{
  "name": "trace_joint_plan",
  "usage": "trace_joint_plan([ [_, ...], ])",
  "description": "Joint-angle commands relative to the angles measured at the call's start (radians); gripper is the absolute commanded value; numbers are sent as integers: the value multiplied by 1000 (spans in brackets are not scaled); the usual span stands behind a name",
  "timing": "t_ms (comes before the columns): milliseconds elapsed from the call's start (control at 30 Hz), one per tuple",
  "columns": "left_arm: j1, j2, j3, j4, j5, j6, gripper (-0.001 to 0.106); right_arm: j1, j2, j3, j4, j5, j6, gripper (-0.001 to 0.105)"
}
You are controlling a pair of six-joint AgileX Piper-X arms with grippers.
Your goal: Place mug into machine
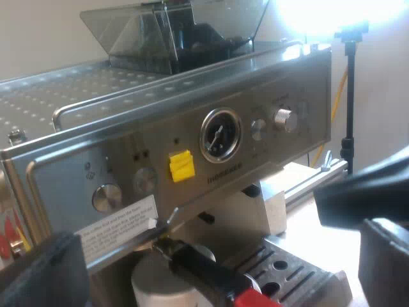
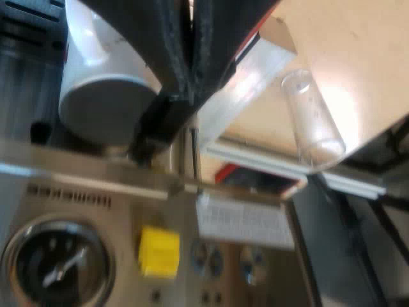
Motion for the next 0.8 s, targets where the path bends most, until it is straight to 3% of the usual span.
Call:
trace_joint_plan([
  [33, -4, -5, -8, 32, -2, -6, 87, -30, 12, -39, -20, 6, -17, 0],
  [800, -4, -5, -8, 33, 13, -10, 87, -173, 255, -292, -23, -70, -59, 0],
])
